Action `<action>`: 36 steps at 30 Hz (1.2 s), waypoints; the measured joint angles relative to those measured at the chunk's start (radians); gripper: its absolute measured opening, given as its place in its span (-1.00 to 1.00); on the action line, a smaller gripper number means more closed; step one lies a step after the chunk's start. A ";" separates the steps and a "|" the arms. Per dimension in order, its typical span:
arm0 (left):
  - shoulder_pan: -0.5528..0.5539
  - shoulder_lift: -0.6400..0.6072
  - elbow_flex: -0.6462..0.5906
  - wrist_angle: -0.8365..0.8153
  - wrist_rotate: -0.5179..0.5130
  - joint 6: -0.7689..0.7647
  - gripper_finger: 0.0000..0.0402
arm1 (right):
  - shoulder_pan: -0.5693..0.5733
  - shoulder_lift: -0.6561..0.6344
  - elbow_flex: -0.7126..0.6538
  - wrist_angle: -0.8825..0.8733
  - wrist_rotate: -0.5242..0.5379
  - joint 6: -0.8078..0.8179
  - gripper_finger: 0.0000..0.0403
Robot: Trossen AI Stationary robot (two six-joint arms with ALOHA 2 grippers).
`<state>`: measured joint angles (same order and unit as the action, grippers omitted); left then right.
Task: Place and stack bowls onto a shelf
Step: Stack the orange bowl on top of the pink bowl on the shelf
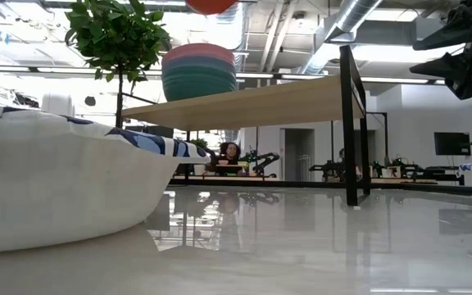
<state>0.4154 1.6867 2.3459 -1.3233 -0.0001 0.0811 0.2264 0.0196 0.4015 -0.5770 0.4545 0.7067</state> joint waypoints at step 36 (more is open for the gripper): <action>0.185 0.152 -0.059 -0.038 -0.001 0.841 -1.00 | 0.000 0.000 0.000 0.001 0.253 0.065 0.05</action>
<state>0.5999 1.8385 2.2868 -1.3613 -0.0011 0.9220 0.2264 0.0193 0.4015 -0.5757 0.7078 0.7713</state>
